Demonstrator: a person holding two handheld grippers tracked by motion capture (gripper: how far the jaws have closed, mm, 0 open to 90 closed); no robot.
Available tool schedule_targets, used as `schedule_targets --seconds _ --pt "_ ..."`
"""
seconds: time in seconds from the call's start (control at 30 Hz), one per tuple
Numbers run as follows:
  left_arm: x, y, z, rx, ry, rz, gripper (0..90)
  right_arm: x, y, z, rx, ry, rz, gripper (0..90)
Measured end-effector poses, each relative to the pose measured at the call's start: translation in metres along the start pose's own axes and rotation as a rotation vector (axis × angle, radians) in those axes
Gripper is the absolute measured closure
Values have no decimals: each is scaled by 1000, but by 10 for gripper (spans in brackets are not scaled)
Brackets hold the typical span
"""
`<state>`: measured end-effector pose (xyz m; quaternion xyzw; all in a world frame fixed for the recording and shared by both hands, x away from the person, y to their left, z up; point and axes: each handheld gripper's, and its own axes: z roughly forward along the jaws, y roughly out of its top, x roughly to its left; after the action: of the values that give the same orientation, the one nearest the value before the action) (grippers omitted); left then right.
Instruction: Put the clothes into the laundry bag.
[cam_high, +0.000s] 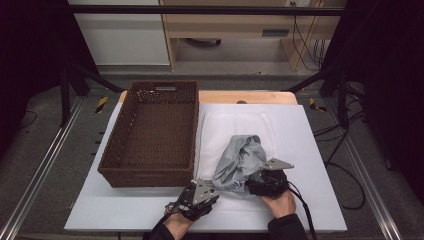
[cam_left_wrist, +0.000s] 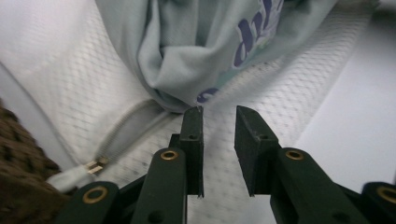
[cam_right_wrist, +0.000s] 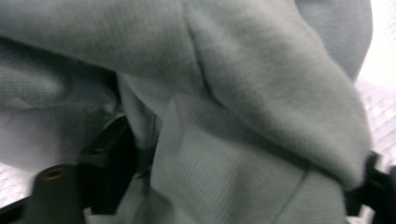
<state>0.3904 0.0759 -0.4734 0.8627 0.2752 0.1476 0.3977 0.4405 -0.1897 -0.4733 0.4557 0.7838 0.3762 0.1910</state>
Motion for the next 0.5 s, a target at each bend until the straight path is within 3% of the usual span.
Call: schedule_targets --seconds 0.17,0.27,0.4,0.5 --pt "-1 0 3 6 -16 -17 783 -4 -3 -2 -17 -6 36 333" --pt "-1 -1 4 7 -27 -26 801 -3 -4 -3 -15 -1 20 394" --pt "-1 0 4 -2 -24 -32 825 -7 -7 -5 -29 24 74 436" --pt "0 0 4 4 -29 -35 858 -9 -7 -7 -31 37 80 567"
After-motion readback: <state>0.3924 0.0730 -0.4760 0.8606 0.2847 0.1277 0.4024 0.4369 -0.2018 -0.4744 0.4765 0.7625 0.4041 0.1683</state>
